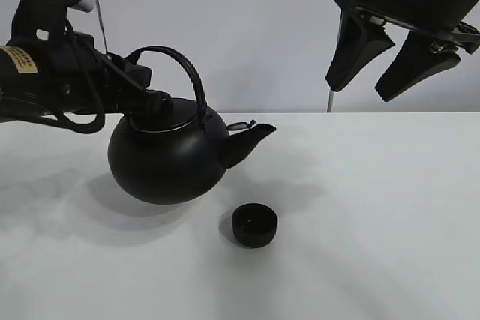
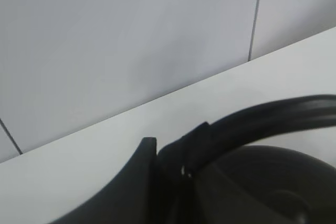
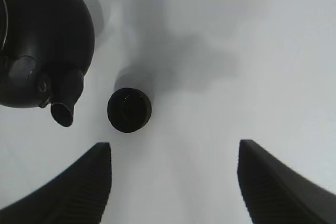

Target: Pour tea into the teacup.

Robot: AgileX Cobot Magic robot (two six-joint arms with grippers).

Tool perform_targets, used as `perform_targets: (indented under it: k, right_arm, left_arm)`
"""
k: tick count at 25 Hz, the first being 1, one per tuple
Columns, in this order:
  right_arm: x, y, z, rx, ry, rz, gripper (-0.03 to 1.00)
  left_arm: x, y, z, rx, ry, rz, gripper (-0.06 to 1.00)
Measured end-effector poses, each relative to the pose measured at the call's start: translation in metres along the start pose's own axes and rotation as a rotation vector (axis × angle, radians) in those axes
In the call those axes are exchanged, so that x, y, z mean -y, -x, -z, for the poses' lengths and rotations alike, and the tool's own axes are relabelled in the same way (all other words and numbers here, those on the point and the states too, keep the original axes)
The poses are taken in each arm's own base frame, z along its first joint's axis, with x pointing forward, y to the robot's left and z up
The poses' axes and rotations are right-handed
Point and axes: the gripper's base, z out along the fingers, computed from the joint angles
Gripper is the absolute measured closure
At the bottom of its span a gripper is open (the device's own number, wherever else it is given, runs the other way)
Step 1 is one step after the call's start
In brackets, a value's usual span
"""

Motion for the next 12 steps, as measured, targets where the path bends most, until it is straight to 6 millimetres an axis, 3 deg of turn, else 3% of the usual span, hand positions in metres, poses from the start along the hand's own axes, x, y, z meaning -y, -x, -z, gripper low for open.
perform_targets:
  k: [6,12]
  right_arm:
    - [0.0,0.0,0.0,0.0,0.0,0.0,0.5]
    - [0.0,0.0,0.0,0.0,0.0,-0.001,0.5]
  left_arm:
    - [0.005,-0.002,-0.001,0.005,-0.053,-0.083,0.84]
    - [0.007,-0.019,-0.009,-0.027,-0.061,-0.114,0.84]
